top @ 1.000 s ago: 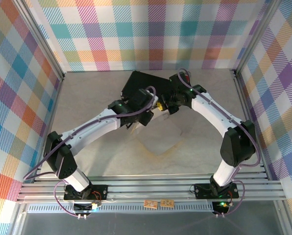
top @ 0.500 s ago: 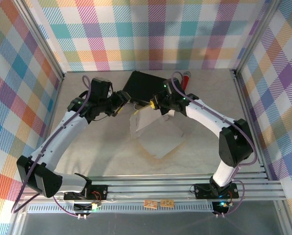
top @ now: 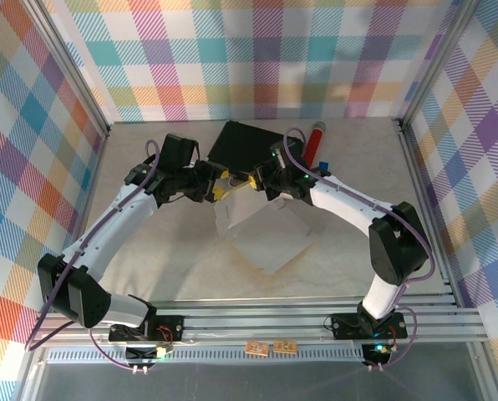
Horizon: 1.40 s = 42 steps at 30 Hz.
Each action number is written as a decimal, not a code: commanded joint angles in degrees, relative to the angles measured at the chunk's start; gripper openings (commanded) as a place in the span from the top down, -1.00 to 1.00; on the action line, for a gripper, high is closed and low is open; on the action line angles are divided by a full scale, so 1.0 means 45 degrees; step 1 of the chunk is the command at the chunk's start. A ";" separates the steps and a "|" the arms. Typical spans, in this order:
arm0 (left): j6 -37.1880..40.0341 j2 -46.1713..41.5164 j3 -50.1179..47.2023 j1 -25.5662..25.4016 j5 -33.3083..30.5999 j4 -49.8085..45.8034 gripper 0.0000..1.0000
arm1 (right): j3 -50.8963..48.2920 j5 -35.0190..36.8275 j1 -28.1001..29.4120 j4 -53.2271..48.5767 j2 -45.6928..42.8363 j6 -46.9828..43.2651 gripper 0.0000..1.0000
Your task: Fold the paper box
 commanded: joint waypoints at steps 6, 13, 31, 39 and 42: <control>-0.0185 0.0435 0.0001 -0.0155 0.0281 -0.0518 0.09 | 0.0324 0.0052 0.0039 -0.0279 -0.0032 0.0256 1.00; -0.0385 0.1104 0.0215 -0.0473 0.0410 0.0112 0.08 | 0.0368 0.0022 0.0034 -0.0383 -0.0033 0.0269 1.00; -0.0463 0.2040 0.0639 -0.0708 0.0217 0.0422 1.00 | 0.0527 0.0095 0.0051 -0.0667 -0.0251 0.0428 1.00; 0.1167 0.1516 0.1141 -0.0156 -0.0196 -0.0110 0.82 | -0.0008 0.0240 -0.0014 -0.0470 -0.0496 0.0174 1.00; 0.1970 0.1016 0.1109 0.0193 -0.0217 -0.0857 0.05 | -0.0943 0.0208 0.0000 0.0458 -0.0912 0.0190 1.00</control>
